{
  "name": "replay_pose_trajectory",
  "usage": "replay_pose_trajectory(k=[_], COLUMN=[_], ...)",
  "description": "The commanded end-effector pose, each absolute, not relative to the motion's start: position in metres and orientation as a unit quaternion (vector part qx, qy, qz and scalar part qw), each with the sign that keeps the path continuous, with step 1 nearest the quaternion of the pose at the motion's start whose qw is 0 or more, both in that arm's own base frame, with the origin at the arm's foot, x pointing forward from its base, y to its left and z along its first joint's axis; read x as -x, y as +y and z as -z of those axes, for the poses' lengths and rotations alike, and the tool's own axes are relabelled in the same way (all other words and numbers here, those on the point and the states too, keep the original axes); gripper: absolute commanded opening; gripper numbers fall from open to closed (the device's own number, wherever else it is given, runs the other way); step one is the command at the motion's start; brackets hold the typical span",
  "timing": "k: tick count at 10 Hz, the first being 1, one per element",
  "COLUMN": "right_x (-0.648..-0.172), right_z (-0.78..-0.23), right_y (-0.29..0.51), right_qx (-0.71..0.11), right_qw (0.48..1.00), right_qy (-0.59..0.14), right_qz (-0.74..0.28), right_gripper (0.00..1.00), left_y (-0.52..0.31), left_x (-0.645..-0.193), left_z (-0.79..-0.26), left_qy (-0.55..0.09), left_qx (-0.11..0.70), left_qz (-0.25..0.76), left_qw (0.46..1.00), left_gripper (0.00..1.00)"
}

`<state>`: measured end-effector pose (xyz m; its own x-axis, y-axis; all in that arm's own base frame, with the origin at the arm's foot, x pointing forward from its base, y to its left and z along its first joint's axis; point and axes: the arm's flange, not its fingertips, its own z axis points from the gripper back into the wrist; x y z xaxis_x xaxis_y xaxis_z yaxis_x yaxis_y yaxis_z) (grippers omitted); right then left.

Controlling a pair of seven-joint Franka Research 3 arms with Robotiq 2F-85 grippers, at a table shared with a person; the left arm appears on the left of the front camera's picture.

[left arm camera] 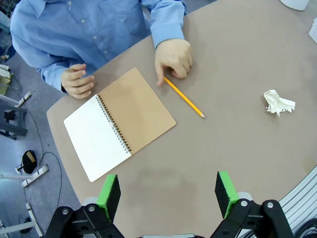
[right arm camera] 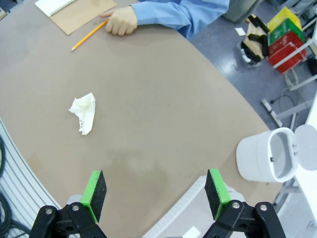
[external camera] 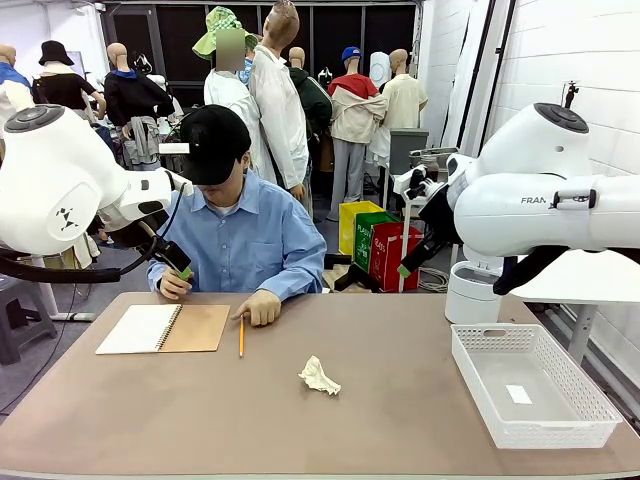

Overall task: Sort the paper based on its condition.
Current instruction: If a person hands you a paper, place it in the Organizing basket , and if it's crumpled, put it in the Trash can.

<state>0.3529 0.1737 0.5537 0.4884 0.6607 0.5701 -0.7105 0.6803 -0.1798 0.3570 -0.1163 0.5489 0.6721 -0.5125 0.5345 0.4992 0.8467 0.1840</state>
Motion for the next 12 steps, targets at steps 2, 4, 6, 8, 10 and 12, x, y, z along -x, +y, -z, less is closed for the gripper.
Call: replay_pose_trajectory(k=[2, 4, 6, 8, 10, 12], right_x=[-0.357, -0.357, -0.357, -0.360, -0.362, -0.357], right_z=[-0.538, -0.521, -0.497, -0.479, -0.470, -0.468], right_y=[0.201, 0.223, 0.247, 0.263, 0.270, 0.265], right_qx=[-0.063, -0.072, -0.071, -0.077, -0.076, -0.063], right_qw=[0.857, 0.856, 0.855, 0.853, 0.854, 0.853], right_qy=[-0.293, -0.279, -0.265, -0.262, -0.254, -0.250], right_qz=[-0.420, -0.429, -0.441, -0.445, -0.447, -0.453], right_gripper=[1.00, 1.00, 1.00, 1.00, 1.00, 1.00], left_y=[-0.116, -0.116, -0.116, -0.116, -0.116, -0.116], left_x=[-0.357, -0.357, -0.357, -0.357, -0.357, -0.357], left_z=[-0.549, -0.549, -0.549, -0.549, -0.549, -0.549], left_qy=[-0.296, -0.296, -0.296, -0.296, -0.296, -0.296], left_qx=[-0.009, -0.009, -0.009, -0.009, -0.009, -0.009], left_qz=[0.276, 0.276, 0.276, 0.276, 0.276, 0.276], left_qw=[0.914, 0.914, 0.914, 0.914, 0.914, 0.914], left_gripper=[1.00, 1.00, 1.00, 1.00, 1.00, 1.00])
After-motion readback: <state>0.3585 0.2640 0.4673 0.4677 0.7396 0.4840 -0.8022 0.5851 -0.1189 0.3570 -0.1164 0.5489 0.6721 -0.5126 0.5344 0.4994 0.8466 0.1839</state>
